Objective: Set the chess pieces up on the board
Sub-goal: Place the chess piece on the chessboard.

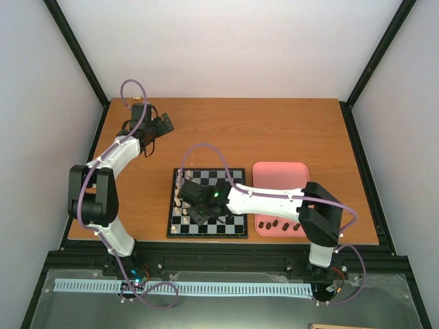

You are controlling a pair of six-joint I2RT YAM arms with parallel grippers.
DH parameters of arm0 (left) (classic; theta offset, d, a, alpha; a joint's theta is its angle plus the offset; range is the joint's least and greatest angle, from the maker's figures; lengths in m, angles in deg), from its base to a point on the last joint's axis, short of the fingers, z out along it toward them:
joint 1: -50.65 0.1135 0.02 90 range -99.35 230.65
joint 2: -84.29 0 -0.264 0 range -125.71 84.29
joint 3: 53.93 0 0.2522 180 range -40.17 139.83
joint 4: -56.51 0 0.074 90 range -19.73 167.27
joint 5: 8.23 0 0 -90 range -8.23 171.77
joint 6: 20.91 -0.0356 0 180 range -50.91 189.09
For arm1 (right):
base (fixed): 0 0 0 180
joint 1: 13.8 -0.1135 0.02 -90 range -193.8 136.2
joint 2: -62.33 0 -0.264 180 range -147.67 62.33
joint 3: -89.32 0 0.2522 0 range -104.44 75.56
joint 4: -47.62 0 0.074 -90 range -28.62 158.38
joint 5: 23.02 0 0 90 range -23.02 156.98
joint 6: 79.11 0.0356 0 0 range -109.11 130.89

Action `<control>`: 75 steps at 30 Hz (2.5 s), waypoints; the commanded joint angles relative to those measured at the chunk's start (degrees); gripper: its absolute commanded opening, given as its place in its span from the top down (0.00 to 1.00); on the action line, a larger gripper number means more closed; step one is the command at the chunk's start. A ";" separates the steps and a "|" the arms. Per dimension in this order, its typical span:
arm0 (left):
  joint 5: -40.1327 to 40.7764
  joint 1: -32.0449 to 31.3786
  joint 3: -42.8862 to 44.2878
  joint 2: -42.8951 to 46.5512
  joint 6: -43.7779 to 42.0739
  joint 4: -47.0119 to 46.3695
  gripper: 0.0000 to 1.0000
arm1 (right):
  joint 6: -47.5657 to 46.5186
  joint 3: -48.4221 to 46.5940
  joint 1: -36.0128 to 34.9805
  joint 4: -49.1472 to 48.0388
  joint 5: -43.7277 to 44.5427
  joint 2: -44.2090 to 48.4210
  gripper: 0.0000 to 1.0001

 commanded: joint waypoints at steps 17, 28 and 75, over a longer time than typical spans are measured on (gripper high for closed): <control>0.13 -0.55 2.06 0.31 -1.15 0.16 0.00 | -2.64 -11.05 -8.85 4.58 -4.71 -9.97 0.97; 0.31 -0.55 2.02 0.46 -1.26 0.25 0.00 | -3.80 -14.05 -8.88 6.22 -2.97 -13.85 0.97; 0.31 -0.55 1.98 0.50 -1.35 0.25 0.00 | -4.37 -13.93 -8.61 5.14 -3.37 -15.52 0.84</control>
